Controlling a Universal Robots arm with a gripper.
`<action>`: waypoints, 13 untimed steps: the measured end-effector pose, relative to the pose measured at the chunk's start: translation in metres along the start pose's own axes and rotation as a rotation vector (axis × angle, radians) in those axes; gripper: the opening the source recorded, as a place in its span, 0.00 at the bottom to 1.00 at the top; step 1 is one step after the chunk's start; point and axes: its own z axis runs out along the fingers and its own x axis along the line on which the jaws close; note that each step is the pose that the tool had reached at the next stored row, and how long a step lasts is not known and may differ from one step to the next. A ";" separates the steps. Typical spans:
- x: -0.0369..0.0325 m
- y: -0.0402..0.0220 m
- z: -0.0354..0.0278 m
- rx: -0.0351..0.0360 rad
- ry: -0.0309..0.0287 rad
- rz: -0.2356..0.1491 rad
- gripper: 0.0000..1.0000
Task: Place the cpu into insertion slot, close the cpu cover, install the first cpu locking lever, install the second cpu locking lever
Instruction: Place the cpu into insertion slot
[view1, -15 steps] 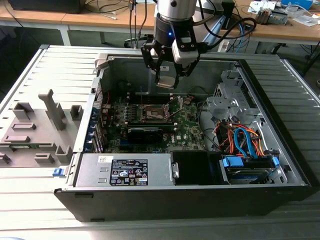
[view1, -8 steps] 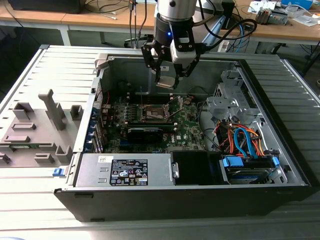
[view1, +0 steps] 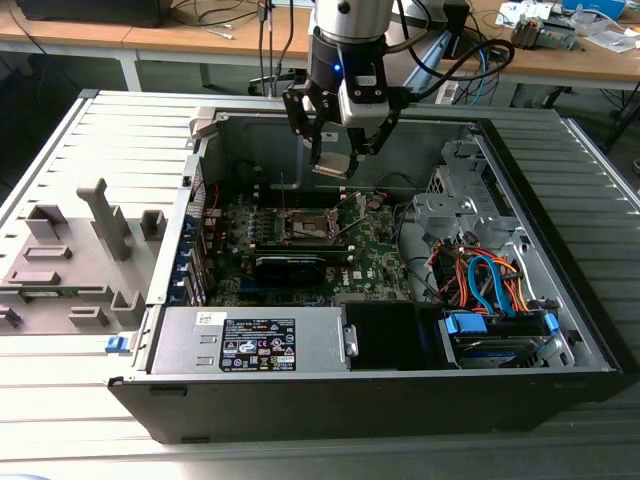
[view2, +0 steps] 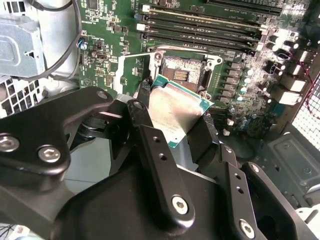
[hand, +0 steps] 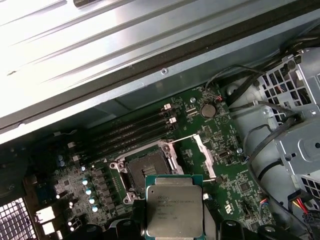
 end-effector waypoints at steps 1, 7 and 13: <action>0.0000 0.0000 0.0000 0.0000 -0.0001 0.004 0.55; 0.0000 0.0000 0.0002 0.0008 -0.0010 0.034 0.55; 0.0000 0.0000 0.0004 0.0013 -0.0016 0.055 0.55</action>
